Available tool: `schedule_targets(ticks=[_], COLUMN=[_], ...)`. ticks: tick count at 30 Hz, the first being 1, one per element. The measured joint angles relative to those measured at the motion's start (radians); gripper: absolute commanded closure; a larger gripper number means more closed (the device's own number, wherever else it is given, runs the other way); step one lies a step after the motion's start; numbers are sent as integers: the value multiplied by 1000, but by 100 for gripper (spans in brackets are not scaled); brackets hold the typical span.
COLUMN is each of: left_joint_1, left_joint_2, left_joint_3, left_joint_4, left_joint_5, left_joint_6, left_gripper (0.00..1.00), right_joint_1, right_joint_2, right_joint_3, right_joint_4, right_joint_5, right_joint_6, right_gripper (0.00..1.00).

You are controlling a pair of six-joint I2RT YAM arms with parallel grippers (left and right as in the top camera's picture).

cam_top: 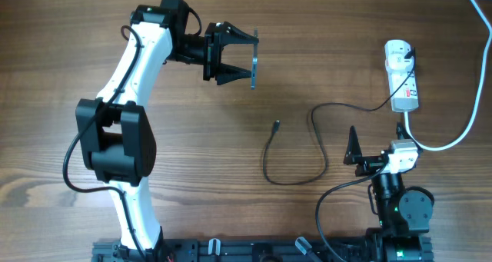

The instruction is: Plug charger to phone and switch on socket

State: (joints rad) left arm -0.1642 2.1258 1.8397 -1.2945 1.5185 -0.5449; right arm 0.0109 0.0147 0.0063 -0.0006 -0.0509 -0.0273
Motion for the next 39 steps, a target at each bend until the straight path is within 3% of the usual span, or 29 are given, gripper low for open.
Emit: schedule_targets(ticks=[39], left_joint_1=[56], left_joint_2=[0], left_joint_3=[0], left_joint_4=[-8], left_joint_5=[2], left_joint_6=[-82], left_gripper=[33], right_joint_1=[0], right_joint_2=[0], right_joint_3=[0], right_joint_4=[0], right_joint_5=[0], right_joint_6=[0], right_gripper=[0])
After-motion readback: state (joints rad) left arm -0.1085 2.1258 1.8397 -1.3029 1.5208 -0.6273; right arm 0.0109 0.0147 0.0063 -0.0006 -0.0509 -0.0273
